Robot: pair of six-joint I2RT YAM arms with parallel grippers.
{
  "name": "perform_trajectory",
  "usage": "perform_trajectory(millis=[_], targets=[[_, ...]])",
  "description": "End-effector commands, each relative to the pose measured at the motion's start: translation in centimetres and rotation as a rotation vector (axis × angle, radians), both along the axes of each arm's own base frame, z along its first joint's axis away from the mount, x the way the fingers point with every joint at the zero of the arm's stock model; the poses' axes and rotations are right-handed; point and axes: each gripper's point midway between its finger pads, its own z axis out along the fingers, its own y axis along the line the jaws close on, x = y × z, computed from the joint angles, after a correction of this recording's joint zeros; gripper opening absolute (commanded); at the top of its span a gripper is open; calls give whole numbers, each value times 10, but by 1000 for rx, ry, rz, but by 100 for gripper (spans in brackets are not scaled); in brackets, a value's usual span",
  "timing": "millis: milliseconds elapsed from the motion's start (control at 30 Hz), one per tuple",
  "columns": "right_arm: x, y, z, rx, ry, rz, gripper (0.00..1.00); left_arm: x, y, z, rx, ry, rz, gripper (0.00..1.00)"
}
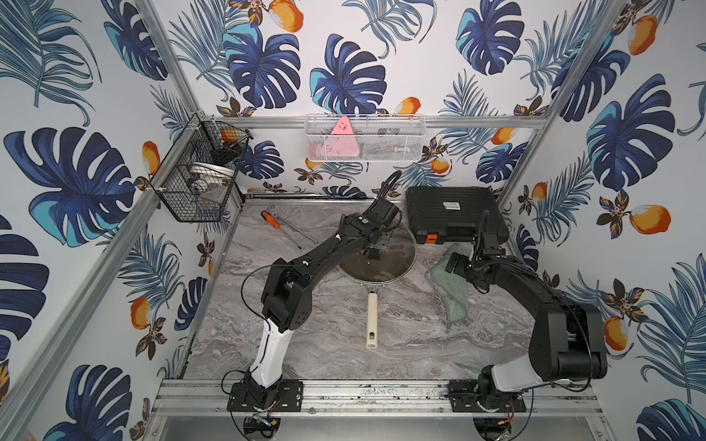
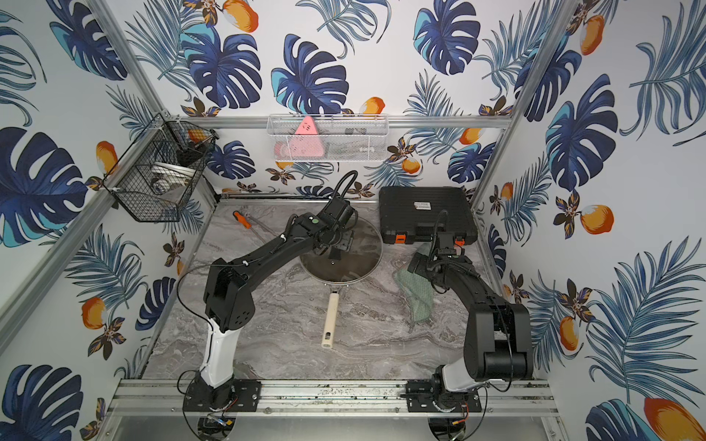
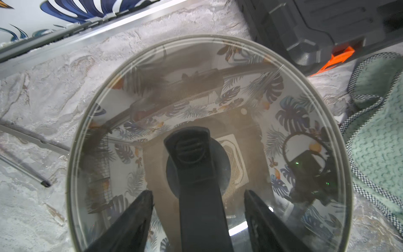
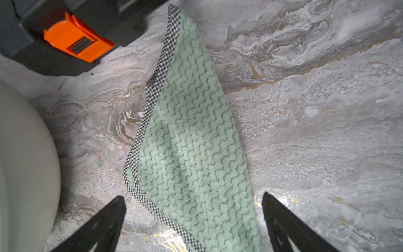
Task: Wipe the pot lid with a cloth
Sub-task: Pick up the pot lid from the cooking pot.
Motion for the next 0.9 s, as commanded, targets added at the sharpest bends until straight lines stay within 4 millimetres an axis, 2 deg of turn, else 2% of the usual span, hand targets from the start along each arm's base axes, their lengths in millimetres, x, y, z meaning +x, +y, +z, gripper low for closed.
perform_trajectory(millis=[0,233,500,867], targets=[[4,2,4,6,-25,3,100,-3,-1,-6,-2,30,1,70],[5,4,3,20,-27,11,100,-1,-4,-4,-24,17,8,66],[6,4,4,19,-36,10,100,1,-3,-18,-4,53,16,59],[6,6,0,32,-31,14,100,2,5,-24,-15,53,50,49]])
